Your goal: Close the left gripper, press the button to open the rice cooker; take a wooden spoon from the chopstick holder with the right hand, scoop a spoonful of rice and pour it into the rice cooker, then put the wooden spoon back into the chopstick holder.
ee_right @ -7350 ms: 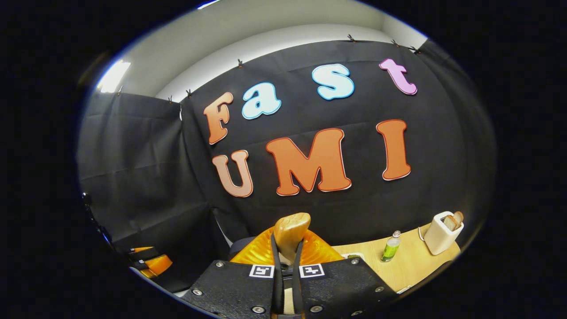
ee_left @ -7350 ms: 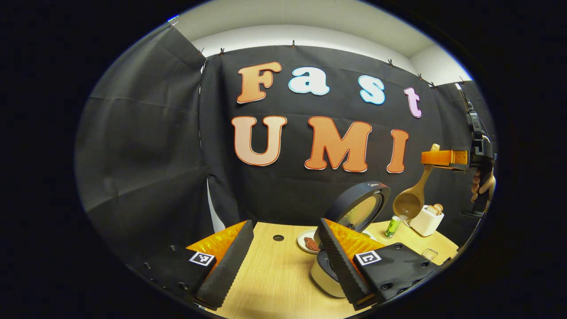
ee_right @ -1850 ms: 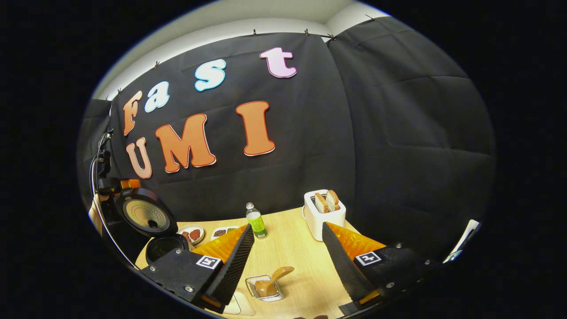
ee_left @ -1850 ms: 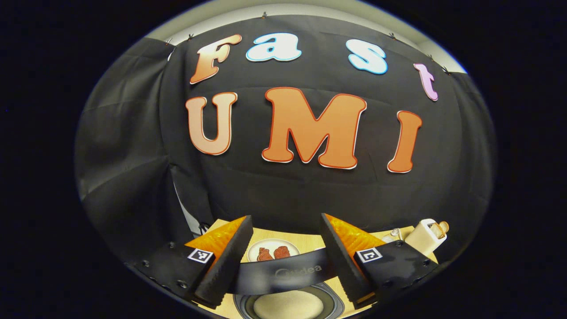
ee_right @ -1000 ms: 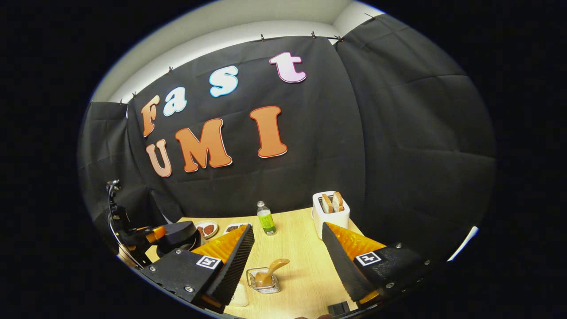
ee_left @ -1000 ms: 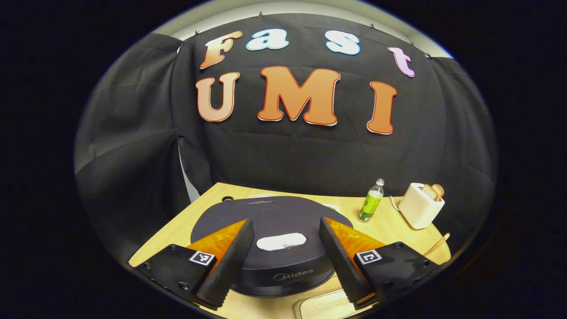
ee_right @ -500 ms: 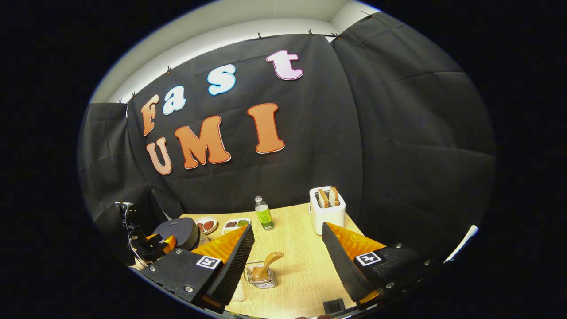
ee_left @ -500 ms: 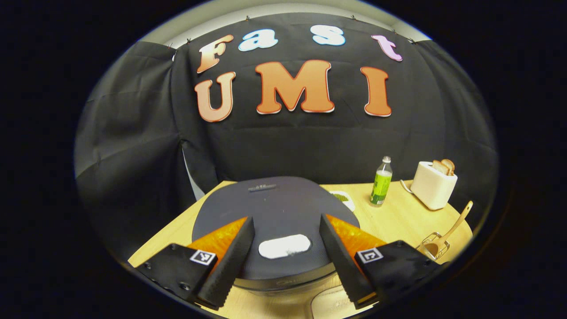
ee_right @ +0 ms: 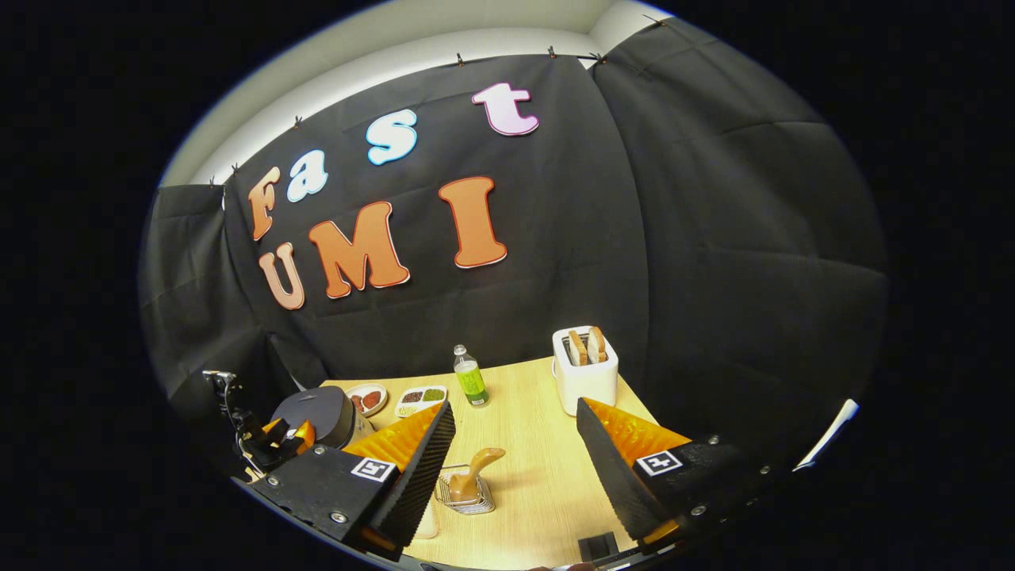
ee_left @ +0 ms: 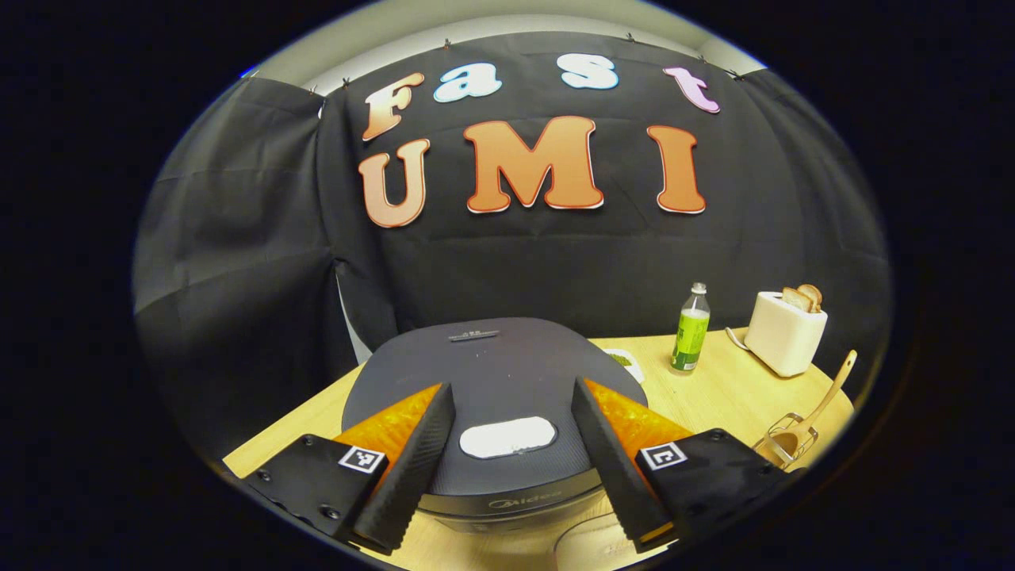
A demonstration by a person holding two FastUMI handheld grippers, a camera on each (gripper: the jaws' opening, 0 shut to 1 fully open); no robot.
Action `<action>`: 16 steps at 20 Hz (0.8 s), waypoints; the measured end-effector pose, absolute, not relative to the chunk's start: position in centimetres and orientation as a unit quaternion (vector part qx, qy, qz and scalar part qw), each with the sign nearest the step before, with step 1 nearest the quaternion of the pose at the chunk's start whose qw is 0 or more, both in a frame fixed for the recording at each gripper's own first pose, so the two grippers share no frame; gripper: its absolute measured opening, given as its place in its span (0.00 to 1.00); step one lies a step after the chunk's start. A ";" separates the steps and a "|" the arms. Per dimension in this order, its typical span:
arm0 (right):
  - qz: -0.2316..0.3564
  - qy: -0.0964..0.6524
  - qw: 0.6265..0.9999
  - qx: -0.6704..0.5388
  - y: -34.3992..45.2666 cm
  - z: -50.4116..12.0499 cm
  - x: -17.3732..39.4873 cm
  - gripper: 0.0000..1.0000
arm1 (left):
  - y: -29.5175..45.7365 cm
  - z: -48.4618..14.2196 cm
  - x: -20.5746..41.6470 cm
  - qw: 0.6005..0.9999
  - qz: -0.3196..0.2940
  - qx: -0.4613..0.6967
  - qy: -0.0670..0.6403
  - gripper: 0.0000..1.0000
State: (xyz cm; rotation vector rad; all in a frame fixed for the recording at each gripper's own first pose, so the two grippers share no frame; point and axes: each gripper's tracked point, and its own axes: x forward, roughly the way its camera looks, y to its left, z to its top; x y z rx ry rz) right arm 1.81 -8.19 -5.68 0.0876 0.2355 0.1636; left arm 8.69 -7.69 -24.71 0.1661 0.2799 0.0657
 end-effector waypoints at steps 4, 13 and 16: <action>0.074 0.118 0.989 0.046 -8.8 -5.7 2.1 0.95 | -7.7 -24.1 9.1 0.987 0.026 0.087 0.132 0.96; 0.061 0.095 0.993 0.037 -9.4 -3.8 2.4 0.94 | -6.7 -16.6 9.2 0.983 0.023 0.084 0.161 0.94; 0.056 0.084 0.994 0.030 -9.5 -2.6 2.5 0.94 | -7.0 -10.7 8.0 0.987 0.010 0.060 0.150 1.00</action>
